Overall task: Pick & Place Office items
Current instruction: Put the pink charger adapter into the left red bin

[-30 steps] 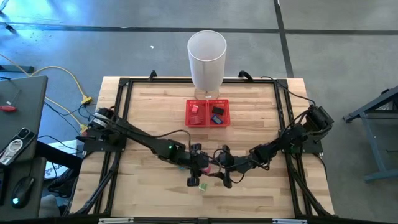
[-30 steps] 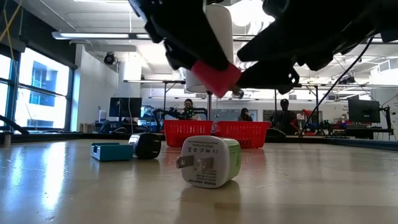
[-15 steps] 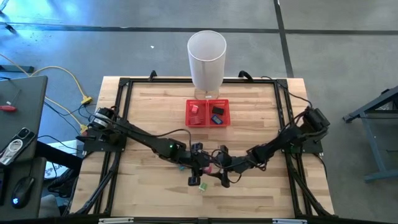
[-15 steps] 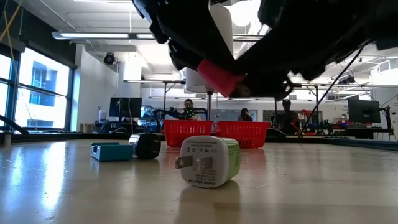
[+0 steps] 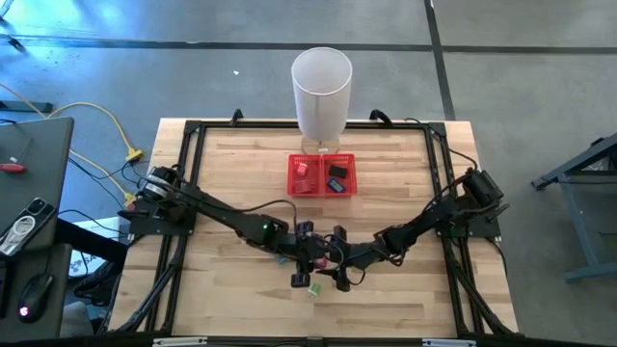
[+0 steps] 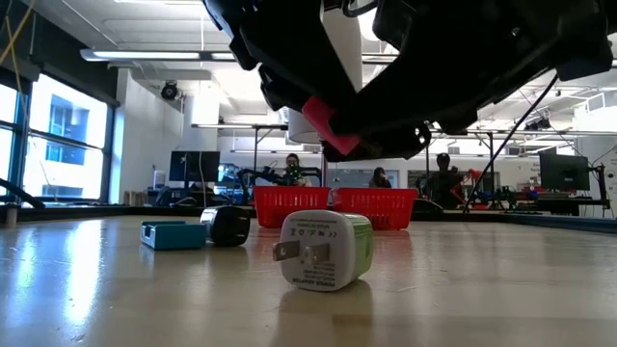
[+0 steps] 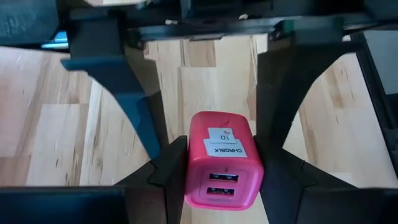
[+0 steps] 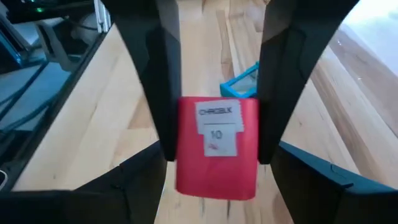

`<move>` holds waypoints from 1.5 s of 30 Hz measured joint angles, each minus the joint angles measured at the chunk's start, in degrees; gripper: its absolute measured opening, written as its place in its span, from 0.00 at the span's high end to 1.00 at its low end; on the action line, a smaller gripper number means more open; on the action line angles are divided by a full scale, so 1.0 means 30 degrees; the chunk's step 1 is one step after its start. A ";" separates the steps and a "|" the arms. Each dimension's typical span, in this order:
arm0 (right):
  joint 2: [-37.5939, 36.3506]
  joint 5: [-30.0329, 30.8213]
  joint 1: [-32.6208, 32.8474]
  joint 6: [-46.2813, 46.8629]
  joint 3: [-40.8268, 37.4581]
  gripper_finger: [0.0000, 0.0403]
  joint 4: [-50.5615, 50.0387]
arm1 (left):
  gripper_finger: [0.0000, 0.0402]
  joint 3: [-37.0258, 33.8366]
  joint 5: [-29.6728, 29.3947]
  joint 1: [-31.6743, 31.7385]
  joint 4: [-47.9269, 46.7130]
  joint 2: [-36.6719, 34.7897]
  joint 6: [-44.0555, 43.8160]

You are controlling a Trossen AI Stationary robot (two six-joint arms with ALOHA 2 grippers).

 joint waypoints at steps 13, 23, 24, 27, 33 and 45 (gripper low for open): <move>-0.0007 -0.0310 -0.0134 0.0263 0.0007 0.57 -0.0273 | 0.63 -0.0007 -0.0007 -0.0029 -0.0003 0.0000 0.0007; -0.0022 -0.0851 -0.0175 -0.0102 0.0007 0.64 -0.0282 | 0.60 -0.0007 -0.0007 -0.0029 -0.0040 0.0000 -0.0240; -0.0022 -0.0930 -0.0175 -0.0095 0.0007 0.64 -0.0266 | 0.60 -0.0007 0.0003 -0.0029 -0.0027 0.0000 -0.0198; -0.0029 -0.1092 -0.0168 -0.0109 0.0007 0.64 -0.0230 | 0.59 -0.0007 0.0008 -0.0044 0.0034 0.0000 -0.0072; -0.0036 -0.1144 -0.0160 -0.0124 0.0007 0.64 -0.0240 | 0.58 -0.0007 0.0057 -0.0044 0.0223 -0.0005 0.2700; -0.0036 -0.1122 -0.0168 -0.0117 0.0007 0.64 -0.0222 | 0.58 -0.0007 -0.0005 -0.0239 0.0113 -0.0042 0.3708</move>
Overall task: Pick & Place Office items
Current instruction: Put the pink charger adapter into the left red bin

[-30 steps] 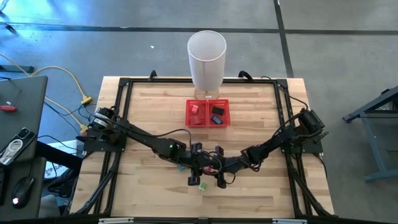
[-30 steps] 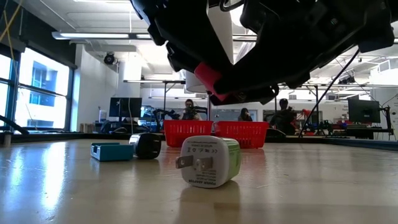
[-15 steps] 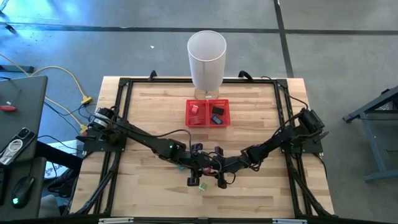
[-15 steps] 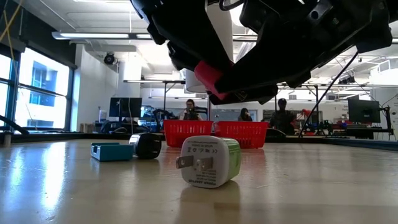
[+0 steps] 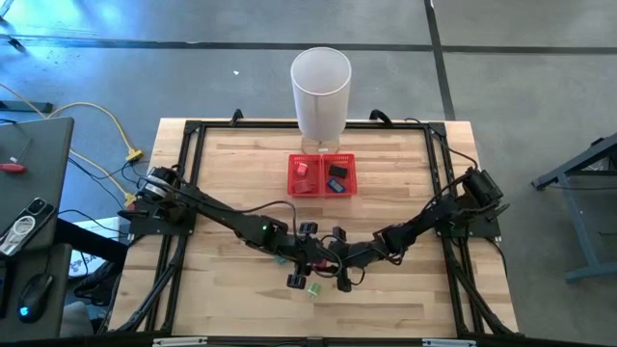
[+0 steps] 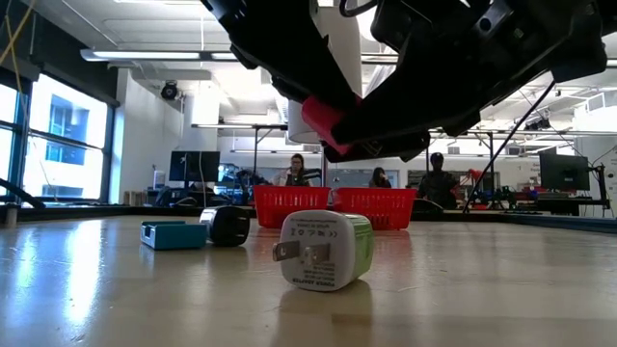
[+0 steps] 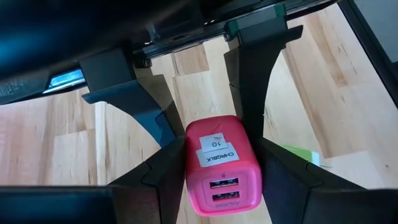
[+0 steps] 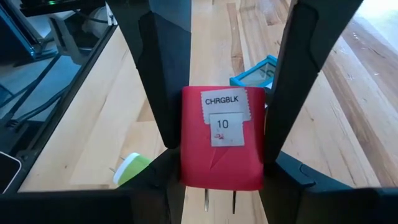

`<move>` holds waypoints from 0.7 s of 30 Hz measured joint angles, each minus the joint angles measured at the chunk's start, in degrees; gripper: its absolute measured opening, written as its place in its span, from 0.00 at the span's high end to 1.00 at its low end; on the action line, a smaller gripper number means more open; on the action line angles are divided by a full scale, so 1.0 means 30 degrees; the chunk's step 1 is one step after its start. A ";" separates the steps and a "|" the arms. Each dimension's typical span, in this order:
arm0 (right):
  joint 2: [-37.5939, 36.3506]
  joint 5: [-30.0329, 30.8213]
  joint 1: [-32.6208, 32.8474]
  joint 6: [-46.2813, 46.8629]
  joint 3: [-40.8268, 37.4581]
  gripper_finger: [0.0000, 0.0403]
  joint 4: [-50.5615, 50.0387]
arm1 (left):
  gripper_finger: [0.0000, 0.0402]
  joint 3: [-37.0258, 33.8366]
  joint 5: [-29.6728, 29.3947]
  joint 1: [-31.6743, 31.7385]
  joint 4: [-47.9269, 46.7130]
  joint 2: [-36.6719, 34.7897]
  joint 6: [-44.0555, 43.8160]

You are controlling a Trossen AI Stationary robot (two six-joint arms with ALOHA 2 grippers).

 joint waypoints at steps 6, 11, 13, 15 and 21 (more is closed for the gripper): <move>0.0000 0.0000 0.0008 0.0007 0.0000 0.64 0.0011 | 0.58 0.0000 -0.0002 -0.0053 -0.0008 -0.0002 0.0164; 0.0000 -0.0015 0.0015 0.0007 0.0000 0.64 0.0004 | 0.57 0.0000 -0.0002 -0.0053 0.0044 -0.0002 0.0361; 0.0000 -0.0051 0.0015 0.0005 0.0000 0.64 0.0004 | 0.56 0.0000 0.0014 -0.0060 0.0035 -0.0002 0.0521; 0.0000 -0.0146 0.0015 0.0000 -0.0004 0.64 -0.0022 | 0.53 0.0000 0.0110 -0.0065 0.0019 -0.0012 0.0583; 0.0000 -0.0153 0.0015 0.0000 -0.0029 0.64 -0.0069 | 0.32 0.0000 0.0131 -0.0139 0.0029 -0.0031 0.0535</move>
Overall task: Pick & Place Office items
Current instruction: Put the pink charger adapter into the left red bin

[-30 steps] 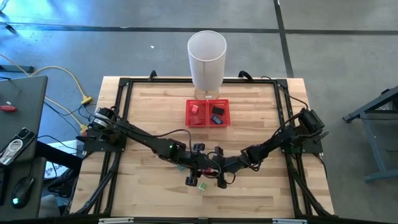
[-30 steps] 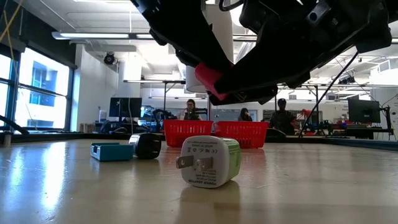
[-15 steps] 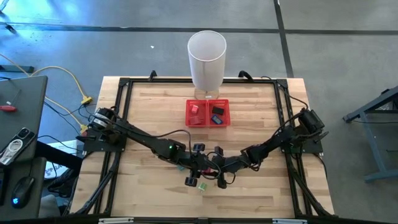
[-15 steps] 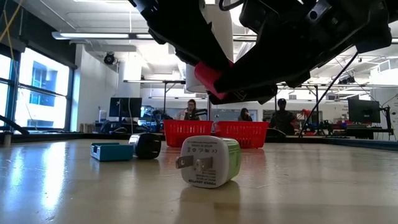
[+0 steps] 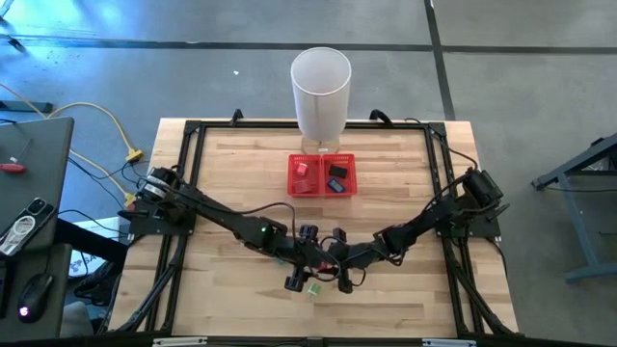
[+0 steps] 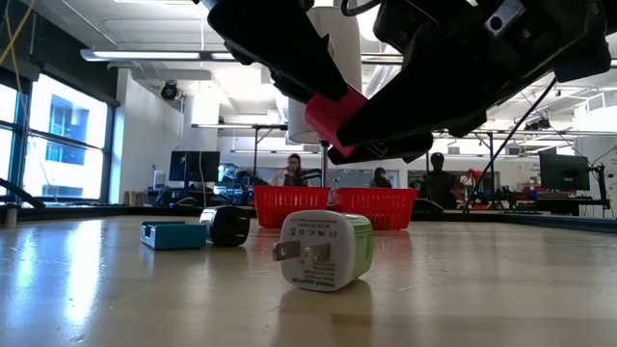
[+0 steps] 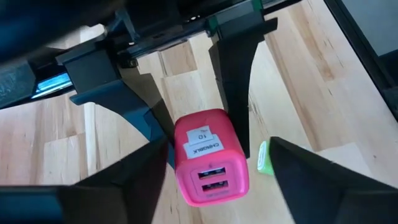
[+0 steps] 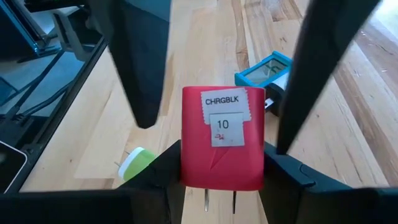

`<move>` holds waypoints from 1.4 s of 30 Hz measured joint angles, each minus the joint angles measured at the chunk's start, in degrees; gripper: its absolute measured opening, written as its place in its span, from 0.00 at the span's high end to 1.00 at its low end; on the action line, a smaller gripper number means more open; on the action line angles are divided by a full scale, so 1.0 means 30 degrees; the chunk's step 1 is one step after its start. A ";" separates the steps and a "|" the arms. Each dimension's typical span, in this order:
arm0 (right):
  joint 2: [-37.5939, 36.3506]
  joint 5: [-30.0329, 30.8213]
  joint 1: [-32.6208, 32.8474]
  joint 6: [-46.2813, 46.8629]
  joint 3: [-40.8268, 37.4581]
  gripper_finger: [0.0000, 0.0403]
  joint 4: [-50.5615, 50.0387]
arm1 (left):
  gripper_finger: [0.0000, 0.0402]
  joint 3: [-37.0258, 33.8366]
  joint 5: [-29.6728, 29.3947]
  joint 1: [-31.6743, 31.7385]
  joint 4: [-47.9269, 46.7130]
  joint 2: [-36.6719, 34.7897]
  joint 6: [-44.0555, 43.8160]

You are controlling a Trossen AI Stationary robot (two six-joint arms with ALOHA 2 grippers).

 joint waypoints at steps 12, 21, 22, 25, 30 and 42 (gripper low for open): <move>0.0000 -0.0258 0.0015 0.0004 0.0000 0.64 0.0022 | 0.18 0.0000 -0.0079 -0.0024 0.0104 0.0000 -0.1055; 0.0000 -0.0364 0.0015 0.0382 0.0000 0.64 0.0029 | 0.18 0.0000 -0.0126 0.0006 0.1146 0.0000 -0.1023; 0.0000 -0.0364 0.0015 0.0420 0.0000 0.64 0.0029 | 0.18 0.0000 -0.0126 0.0006 0.1342 0.0000 -0.1023; 0.0000 -0.0364 0.0015 0.0437 0.0000 0.64 0.0029 | 0.18 0.0000 -0.0126 0.0006 0.1890 0.0000 -0.1024; 0.0000 -0.0364 0.0051 0.0444 0.0007 0.64 0.0043 | 0.18 0.0000 -0.0126 0.0006 0.3218 0.0000 -0.1016; -0.0036 -0.0393 0.0094 0.0374 0.0036 0.64 -0.0261 | 0.18 -0.0029 -0.0067 0.0013 0.4471 0.0029 -0.1111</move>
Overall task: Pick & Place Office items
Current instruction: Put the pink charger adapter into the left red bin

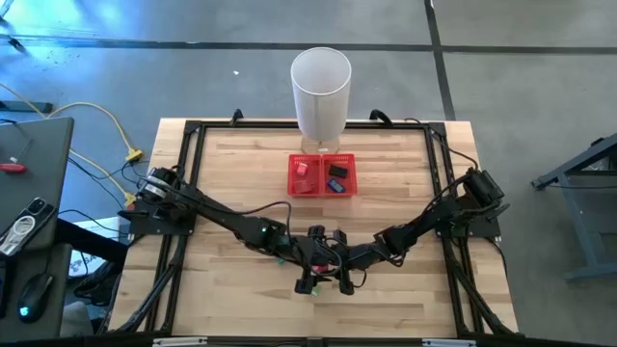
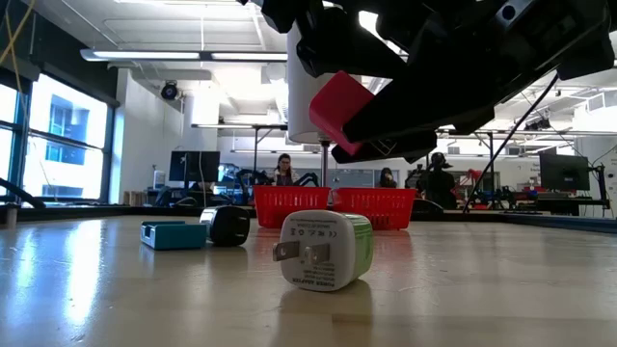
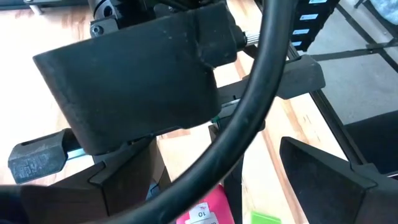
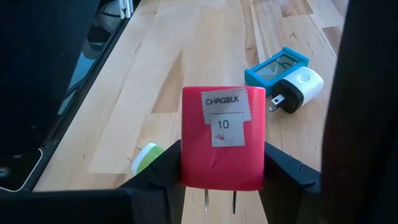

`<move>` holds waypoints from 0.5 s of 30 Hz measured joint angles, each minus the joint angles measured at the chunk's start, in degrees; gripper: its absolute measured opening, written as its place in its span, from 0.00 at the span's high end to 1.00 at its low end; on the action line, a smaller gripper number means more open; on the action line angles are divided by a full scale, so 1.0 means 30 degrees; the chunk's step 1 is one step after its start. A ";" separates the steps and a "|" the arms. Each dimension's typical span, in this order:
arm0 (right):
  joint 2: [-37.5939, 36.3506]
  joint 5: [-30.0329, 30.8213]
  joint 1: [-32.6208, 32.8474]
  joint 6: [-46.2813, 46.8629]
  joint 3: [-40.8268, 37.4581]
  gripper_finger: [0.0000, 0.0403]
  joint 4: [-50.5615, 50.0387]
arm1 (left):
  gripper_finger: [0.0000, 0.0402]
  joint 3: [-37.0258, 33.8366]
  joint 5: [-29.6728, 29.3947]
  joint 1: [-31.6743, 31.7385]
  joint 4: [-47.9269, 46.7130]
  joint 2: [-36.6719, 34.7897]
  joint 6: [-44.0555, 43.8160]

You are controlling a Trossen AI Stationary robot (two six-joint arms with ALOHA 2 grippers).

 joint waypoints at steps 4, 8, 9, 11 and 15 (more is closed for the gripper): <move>0.0000 0.0038 0.0100 -0.0083 0.0000 0.64 -0.0019 | 0.18 0.0000 0.0007 -0.0007 0.0039 0.0000 0.0007; 0.0000 0.0043 0.0096 -0.0076 0.0000 0.64 -0.0049 | 0.18 0.0000 -0.0038 -0.0007 0.0057 0.0000 0.0010; 0.0000 0.0029 0.0089 -0.0069 0.0000 0.64 -0.0072 | 0.18 0.0005 -0.0112 -0.0007 0.0243 0.0000 0.0065; 0.0015 0.0089 0.0081 -0.0078 -0.0007 0.64 -0.0093 | 0.18 0.0022 -0.0103 0.0000 0.0265 -0.0007 0.0037; 0.0022 0.0120 0.0121 0.0063 -0.0007 0.64 -0.0086 | 0.18 0.0022 -0.0102 0.0000 0.0299 -0.0007 0.0059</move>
